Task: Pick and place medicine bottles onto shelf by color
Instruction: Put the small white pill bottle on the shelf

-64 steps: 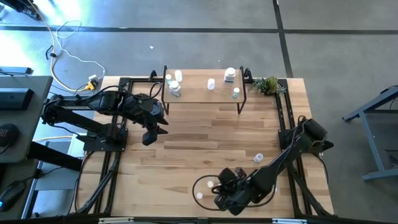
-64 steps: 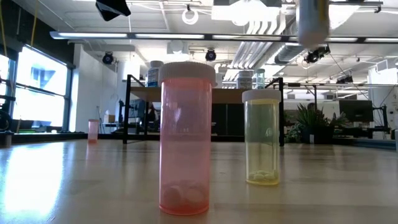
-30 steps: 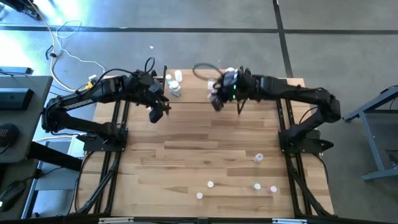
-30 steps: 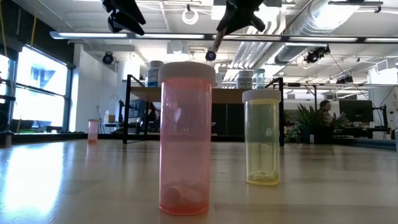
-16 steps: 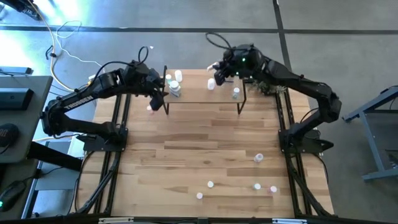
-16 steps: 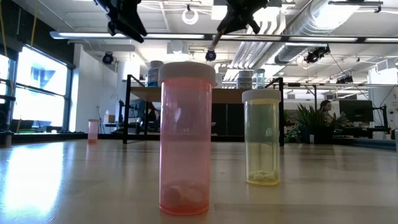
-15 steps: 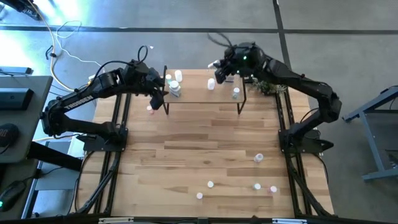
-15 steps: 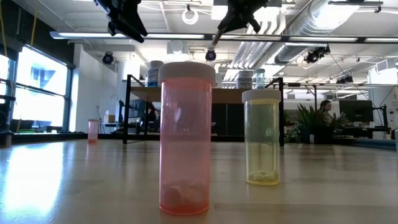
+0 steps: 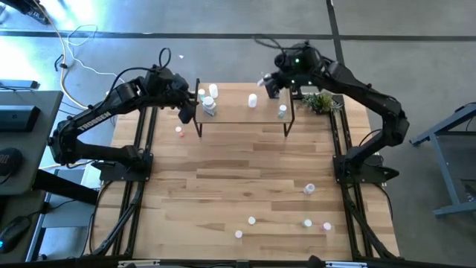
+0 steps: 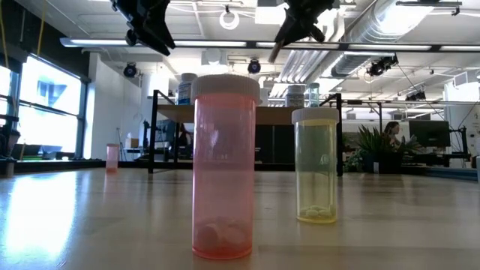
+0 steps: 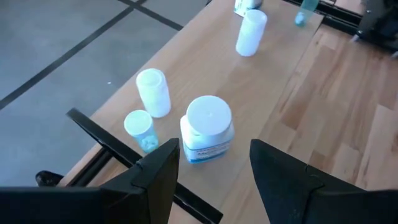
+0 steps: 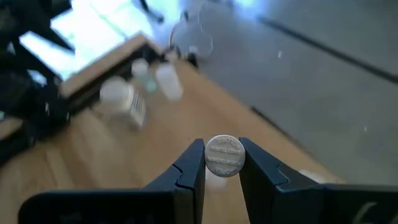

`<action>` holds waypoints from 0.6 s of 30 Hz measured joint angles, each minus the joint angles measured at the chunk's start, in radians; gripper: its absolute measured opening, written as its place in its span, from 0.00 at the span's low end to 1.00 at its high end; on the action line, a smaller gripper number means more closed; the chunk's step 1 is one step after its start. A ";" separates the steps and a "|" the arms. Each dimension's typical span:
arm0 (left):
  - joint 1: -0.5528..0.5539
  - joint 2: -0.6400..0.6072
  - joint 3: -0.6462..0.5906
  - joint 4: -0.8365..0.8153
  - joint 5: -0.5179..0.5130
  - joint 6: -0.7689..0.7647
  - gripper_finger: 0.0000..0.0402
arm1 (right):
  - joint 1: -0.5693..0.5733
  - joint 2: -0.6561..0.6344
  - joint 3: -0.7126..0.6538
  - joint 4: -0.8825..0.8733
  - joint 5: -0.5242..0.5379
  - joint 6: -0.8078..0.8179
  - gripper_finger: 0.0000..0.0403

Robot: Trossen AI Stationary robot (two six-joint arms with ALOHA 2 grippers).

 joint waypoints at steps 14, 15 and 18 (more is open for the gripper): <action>0.000 0.000 0.000 0.000 0.004 -0.037 0.47 | 0.019 0.058 -0.006 -0.171 0.002 -0.069 0.15; 0.000 0.000 0.000 0.000 0.004 -0.037 0.47 | 0.023 0.068 -0.006 -0.179 0.002 -0.073 0.15; 0.000 0.000 0.000 0.000 0.004 -0.035 0.47 | 0.041 0.098 -0.006 -0.191 0.000 -0.076 0.15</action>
